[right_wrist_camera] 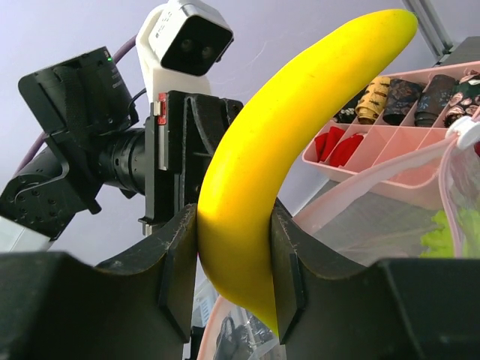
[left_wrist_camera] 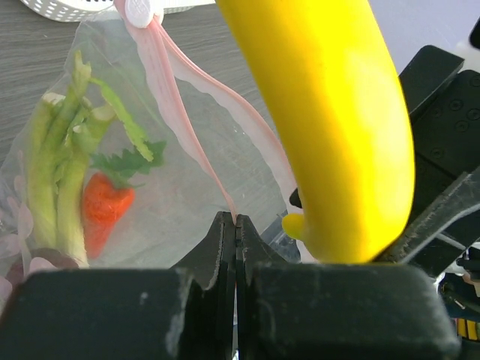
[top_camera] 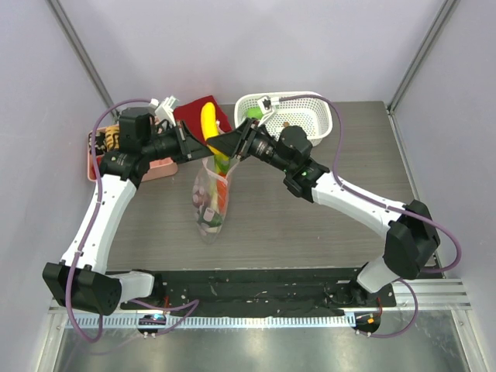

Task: Place the food in the zip-top bag and seal the zipper
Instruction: Place the fake fruit in the zipper food storage bag.

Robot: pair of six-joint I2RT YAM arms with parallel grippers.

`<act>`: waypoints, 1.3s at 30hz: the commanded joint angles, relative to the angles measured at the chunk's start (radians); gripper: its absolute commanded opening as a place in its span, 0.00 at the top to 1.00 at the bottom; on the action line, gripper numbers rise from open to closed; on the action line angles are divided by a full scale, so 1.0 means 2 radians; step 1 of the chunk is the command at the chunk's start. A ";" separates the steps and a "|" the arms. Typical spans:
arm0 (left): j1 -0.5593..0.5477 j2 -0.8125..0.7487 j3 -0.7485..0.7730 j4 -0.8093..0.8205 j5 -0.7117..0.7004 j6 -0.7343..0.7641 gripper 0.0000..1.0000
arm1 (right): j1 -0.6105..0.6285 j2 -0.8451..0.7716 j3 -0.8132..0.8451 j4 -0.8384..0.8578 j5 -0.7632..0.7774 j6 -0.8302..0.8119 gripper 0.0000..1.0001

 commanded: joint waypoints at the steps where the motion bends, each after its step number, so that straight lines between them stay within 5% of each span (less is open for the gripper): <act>1: -0.001 -0.016 0.000 0.046 0.013 -0.016 1.00 | 0.011 -0.028 -0.009 0.034 0.041 0.011 0.98; 4: -0.001 -0.018 0.002 0.049 0.012 -0.021 1.00 | 0.019 -0.036 -0.030 0.029 0.035 0.005 0.84; 9: -0.001 -0.024 0.002 0.050 0.010 -0.022 1.00 | 0.028 -0.058 -0.047 0.016 0.026 -0.047 0.44; 13: -0.001 -0.024 0.002 0.053 0.008 -0.023 1.00 | 0.027 -0.068 -0.044 -0.007 0.028 -0.081 0.28; 32: -0.001 -0.022 0.003 0.054 0.006 -0.019 1.00 | 0.031 -0.089 0.029 -0.205 0.046 -0.347 0.14; 39: -0.001 -0.020 0.006 0.053 0.005 -0.022 1.00 | -0.005 -0.094 0.042 -0.198 0.117 -0.335 0.10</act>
